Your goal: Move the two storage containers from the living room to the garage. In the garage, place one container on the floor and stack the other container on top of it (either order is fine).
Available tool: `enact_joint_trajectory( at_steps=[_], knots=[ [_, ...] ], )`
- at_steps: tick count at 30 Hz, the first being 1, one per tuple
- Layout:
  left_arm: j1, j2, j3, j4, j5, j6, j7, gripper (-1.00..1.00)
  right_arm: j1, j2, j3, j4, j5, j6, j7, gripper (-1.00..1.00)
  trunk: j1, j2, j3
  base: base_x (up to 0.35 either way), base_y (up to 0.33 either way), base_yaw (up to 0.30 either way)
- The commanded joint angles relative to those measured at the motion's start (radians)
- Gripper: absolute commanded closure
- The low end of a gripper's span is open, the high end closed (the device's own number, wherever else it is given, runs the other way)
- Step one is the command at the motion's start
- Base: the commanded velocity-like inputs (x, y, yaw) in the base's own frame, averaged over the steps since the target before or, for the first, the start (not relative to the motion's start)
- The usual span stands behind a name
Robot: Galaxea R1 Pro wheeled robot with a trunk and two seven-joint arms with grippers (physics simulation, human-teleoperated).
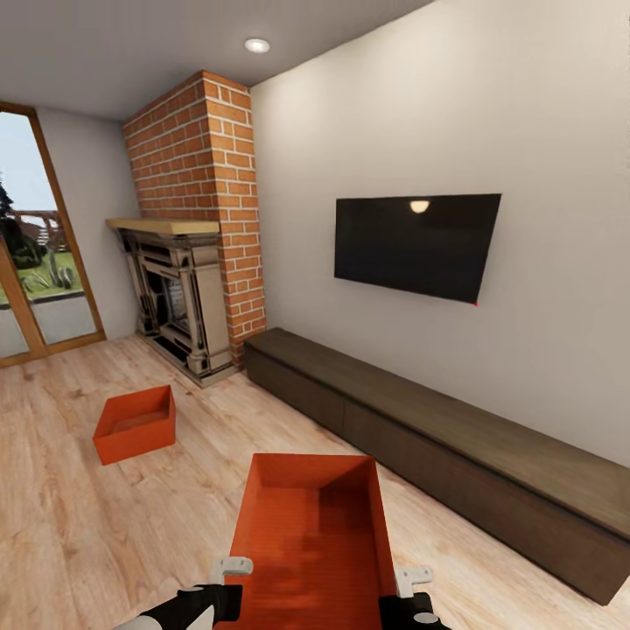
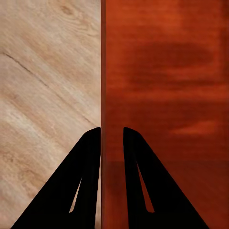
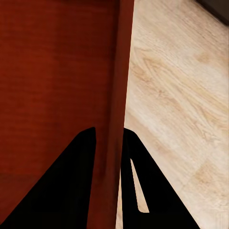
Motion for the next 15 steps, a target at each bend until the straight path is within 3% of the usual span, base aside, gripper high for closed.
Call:
enact_joint_trajectory(
  at_steps=[1, 15],
  knots=[
    [-0.001, 0.000, 0.002, -0.001, -0.008, 0.004, 0.010, 1.00, -0.001, -0.006, 0.008, 0.002, -0.018, -0.006, -0.015, 1.00, 0.000, -0.001, 0.000, 0.000, 0.000, 0.000],
    [-0.001, 0.000, 0.002, -0.001, -0.008, 0.004, 0.010, 1.00, -0.001, -0.006, 0.008, 0.002, -0.018, -0.006, -0.015, 1.00, 0.000, -0.001, 0.022, 0.000, 0.000, 0.000]
  ],
)
